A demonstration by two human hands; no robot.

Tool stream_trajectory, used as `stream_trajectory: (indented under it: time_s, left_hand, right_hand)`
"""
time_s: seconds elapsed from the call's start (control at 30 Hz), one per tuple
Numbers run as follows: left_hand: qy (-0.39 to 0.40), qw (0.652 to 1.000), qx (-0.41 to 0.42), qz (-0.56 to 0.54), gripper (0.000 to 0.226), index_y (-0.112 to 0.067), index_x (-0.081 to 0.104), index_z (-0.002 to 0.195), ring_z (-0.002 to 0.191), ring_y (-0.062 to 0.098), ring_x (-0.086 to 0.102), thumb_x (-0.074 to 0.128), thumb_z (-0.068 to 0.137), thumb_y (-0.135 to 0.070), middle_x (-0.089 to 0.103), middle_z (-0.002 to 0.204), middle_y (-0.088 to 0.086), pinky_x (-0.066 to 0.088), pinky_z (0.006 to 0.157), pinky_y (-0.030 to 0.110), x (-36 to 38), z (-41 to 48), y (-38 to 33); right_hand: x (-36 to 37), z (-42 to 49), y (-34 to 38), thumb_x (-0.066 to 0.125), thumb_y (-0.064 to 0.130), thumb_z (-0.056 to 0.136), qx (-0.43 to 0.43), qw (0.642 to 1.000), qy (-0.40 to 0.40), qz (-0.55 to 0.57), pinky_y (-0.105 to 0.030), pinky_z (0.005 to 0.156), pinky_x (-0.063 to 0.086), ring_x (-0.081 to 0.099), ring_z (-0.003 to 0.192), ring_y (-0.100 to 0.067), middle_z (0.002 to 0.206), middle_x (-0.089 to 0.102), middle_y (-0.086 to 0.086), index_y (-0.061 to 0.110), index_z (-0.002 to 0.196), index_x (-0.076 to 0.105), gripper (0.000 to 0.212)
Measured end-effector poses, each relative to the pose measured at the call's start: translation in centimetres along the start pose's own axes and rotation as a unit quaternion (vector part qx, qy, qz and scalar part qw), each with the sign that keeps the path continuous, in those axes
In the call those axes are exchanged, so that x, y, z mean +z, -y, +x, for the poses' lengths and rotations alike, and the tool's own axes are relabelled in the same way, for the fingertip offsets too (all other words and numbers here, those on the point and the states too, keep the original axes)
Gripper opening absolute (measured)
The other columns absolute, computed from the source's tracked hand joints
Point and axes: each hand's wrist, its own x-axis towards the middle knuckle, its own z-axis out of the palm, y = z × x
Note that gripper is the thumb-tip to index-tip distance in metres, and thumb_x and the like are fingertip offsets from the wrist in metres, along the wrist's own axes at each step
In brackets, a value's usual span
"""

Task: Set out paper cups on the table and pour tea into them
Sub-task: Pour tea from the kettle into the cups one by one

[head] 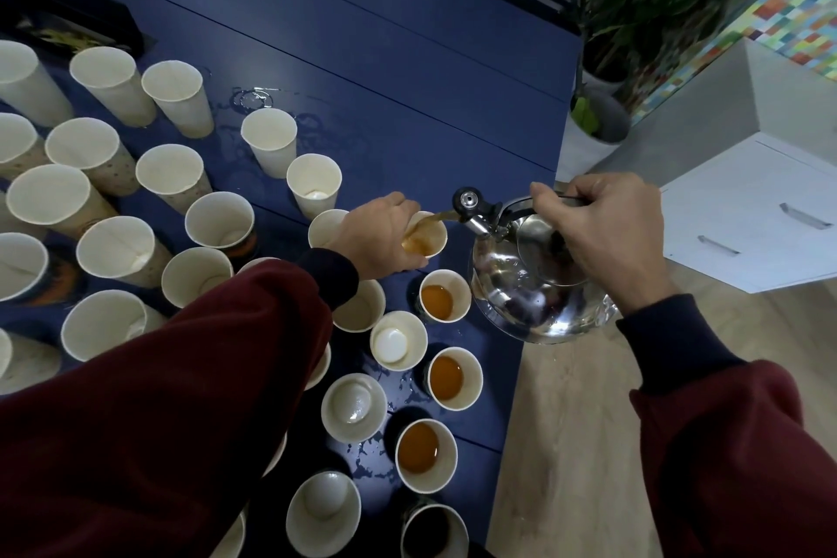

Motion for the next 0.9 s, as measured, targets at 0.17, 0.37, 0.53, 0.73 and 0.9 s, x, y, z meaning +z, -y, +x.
stream_trajectory:
  time_s: [0.17, 0.37, 0.53, 0.73, 0.9]
  left_hand:
    - [0.005, 1.0, -0.007, -0.011, 0.058, -0.016, 0.058, 0.119, 0.1, 0.022, 0.059, 0.08, 0.076, -0.05, 0.059, 0.113, 0.004, 0.049, 0.084, 0.036, 0.0, -0.1, -0.3]
    - [0.008, 1.0, -0.018, -0.006, 0.06, -0.016, 0.057, 0.122, 0.101, 0.023, 0.06, 0.079, 0.077, -0.049, 0.059, 0.115, 0.003, 0.048, 0.084, 0.035, -0.1, -0.2, -0.4]
    - [-0.016, 0.999, -0.04, 0.002, 0.074, -0.014, 0.049, 0.14, 0.114, 0.029, 0.058, 0.074, 0.081, -0.052, 0.057, 0.129, 0.009, 0.048, 0.097, 0.045, -0.5, -0.9, -1.0]
    - [-0.099, 0.993, -0.06, 0.009, 0.056, -0.015, 0.057, 0.126, 0.105, 0.029, 0.058, 0.068, 0.086, -0.052, 0.06, 0.117, 0.008, 0.049, 0.087, 0.046, -1.5, -4.1, -2.4]
    - [-0.061, 0.997, -0.039, -0.003, 0.049, -0.017, 0.064, 0.108, 0.095, 0.024, 0.061, 0.07, 0.082, -0.058, 0.062, 0.104, 0.002, 0.049, 0.076, 0.039, -2.0, -9.1, -3.7]
  right_hand:
    - [-0.1, -0.2, -0.2, 0.07, 0.046, 0.085, -0.008, 1.0, -0.003, -0.004, -0.035, 0.056, 0.041, 0.05, 0.053, -0.028, 0.053, 0.053, -0.015, 0.002, 0.055, 0.055, 0.055]
    - [-0.3, -0.2, -0.3, 0.07, 0.045, 0.085, 0.002, 1.0, -0.002, 0.03, -0.031, 0.054, 0.038, 0.047, 0.051, -0.029, 0.049, 0.05, -0.012, 0.003, 0.052, 0.052, 0.056]
    - [-1.6, -0.8, 0.2, 0.069, 0.039, 0.089, 0.035, 0.993, -0.038, 0.106, -0.028, 0.053, 0.03, 0.028, 0.049, -0.013, 0.047, 0.031, -0.004, 0.001, 0.053, 0.039, 0.061]
    - [-3.8, -2.9, 1.2, 0.067, 0.045, 0.088, 0.031, 0.987, -0.071, 0.137, -0.041, 0.058, 0.04, 0.041, 0.058, -0.042, 0.06, 0.051, -0.033, -0.011, 0.06, 0.047, 0.065]
    - [-5.4, -5.8, 2.2, 0.07, 0.04, 0.089, 0.019, 0.989, -0.065, 0.135, -0.036, 0.054, 0.035, 0.038, 0.053, -0.031, 0.057, 0.051, -0.029, -0.008, 0.057, 0.048, 0.061]
